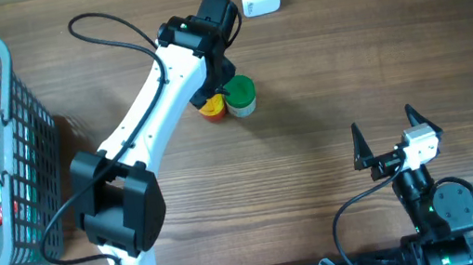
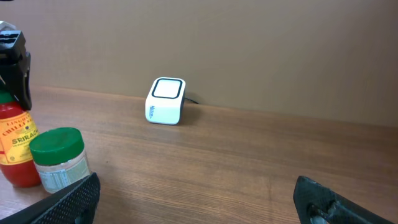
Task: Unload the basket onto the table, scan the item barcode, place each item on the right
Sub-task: 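Carry the sauce bottle toward the white scanner and hold it there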
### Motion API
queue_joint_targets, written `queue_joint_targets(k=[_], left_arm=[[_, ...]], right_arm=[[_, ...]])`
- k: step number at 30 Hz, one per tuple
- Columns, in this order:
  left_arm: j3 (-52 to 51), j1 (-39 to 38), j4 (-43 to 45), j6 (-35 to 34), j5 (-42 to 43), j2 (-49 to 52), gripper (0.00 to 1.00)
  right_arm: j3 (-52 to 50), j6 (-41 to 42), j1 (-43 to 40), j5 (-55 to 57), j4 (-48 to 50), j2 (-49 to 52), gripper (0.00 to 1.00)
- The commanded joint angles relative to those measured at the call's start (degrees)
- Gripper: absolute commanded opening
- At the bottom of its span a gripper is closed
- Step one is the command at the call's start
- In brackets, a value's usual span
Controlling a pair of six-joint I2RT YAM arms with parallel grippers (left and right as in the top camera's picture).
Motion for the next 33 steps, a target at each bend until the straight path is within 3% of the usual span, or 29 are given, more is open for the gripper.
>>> queue_joint_targets(k=[1,11,22,27,33], left_arm=[[1.44,2.29,0.22,0.83,-5.22,-1.46,0.49],[6.69,2.4,0.11,1.2,-1.33,-2.32,0.49],[23.04,0.04,-1.55,7.21,-1.81,-5.01,0.49],[23.71,-3.32,-0.85,7.26,-0.02,-4.68,0.49],[23.67,-8.59,0.37,13.55,-0.15,-2.01,0.49]], right_arm=[[-0.07,-0.98,0.17,0.96,0.28,-0.31,1.0],[-0.07,-1.01,0.17,0.96,0.28,-0.31,1.0],[-0.07,-1.01,0.17,0.96,0.28,-0.31,1.0],[-0.07,-1.01,0.17,0.96,0.28,-0.31,1.0],[-0.07,-1.03,0.17,0.96,0.28,-0.31,1.0]])
